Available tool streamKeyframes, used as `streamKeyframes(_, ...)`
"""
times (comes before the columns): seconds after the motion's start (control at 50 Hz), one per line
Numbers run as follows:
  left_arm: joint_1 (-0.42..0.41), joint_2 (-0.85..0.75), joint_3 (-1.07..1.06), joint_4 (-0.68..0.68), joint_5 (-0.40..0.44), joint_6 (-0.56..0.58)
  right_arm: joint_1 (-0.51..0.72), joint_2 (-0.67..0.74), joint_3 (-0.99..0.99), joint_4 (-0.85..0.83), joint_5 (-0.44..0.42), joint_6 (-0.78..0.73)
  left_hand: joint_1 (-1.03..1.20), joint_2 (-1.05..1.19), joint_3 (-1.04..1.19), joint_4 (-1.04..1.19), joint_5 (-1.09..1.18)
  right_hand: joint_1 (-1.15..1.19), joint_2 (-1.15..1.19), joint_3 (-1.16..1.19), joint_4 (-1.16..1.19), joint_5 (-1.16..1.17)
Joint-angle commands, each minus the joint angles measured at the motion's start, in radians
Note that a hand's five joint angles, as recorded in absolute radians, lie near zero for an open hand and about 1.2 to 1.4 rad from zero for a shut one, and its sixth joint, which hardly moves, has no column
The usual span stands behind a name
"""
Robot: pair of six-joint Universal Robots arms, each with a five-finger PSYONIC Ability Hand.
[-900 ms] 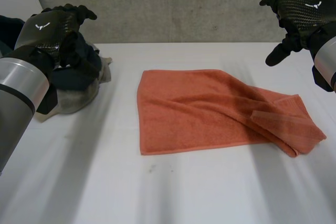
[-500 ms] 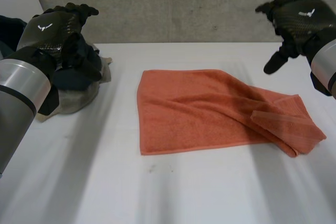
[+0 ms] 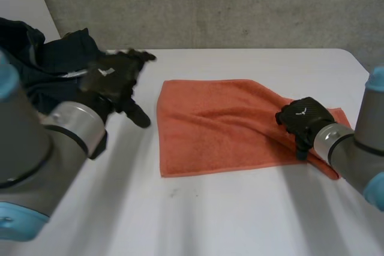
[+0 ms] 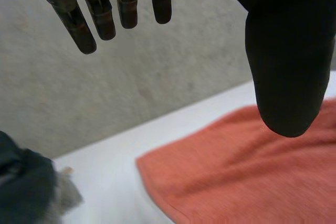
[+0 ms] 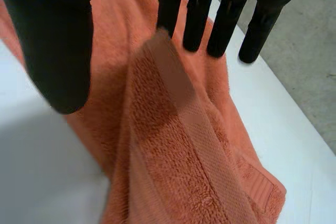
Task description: Fold the laundry.
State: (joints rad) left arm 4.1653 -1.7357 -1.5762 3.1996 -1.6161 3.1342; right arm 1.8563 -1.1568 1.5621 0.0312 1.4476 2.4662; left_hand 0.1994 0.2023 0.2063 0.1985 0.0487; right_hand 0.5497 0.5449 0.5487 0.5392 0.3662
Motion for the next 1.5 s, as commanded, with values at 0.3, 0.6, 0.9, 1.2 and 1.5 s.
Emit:
streamKeyframes(0.3, -0.122, -0.383, 0.039, 0.135, 0.030, 0.283, -0.167, 0.022, 0.061, -0.159, -0.001, -0.056, 0.175, 0.173, 0.169, 0.176, 0.152, 0.847, 0.851, 0.848, 0.857, 0.856)
streamKeyframes(0.6, -0.146, -0.498, 0.120, 0.123, 0.028, 0.297, -0.196, 0.014, 0.065, -0.159, -0.007, -0.053, 0.234, 0.231, 0.227, 0.235, 0.211, 0.847, 0.851, 0.848, 0.857, 0.856)
streamKeyframes(0.9, -0.145, -0.564, 0.180, 0.118, 0.021, 0.391, -0.196, 0.014, 0.087, -0.160, -0.035, -0.053, 0.363, 0.360, 0.356, 0.364, 0.339, 0.847, 0.851, 0.848, 0.857, 0.856)
streamKeyframes(1.2, -0.134, -0.610, 0.289, 0.123, 0.015, 0.394, -0.195, 0.016, 0.096, -0.160, -0.035, -0.053, 0.610, 0.607, 0.603, 0.611, 0.586, 0.847, 0.851, 0.848, 0.857, 0.856)
streamKeyframes(1.5, -0.094, -0.651, 0.380, 0.123, 0.018, 0.446, -0.200, 0.014, 0.090, -0.162, -0.033, -0.052, 1.197, 1.194, 1.190, 1.198, 1.173, 0.847, 0.851, 0.848, 0.857, 0.856)
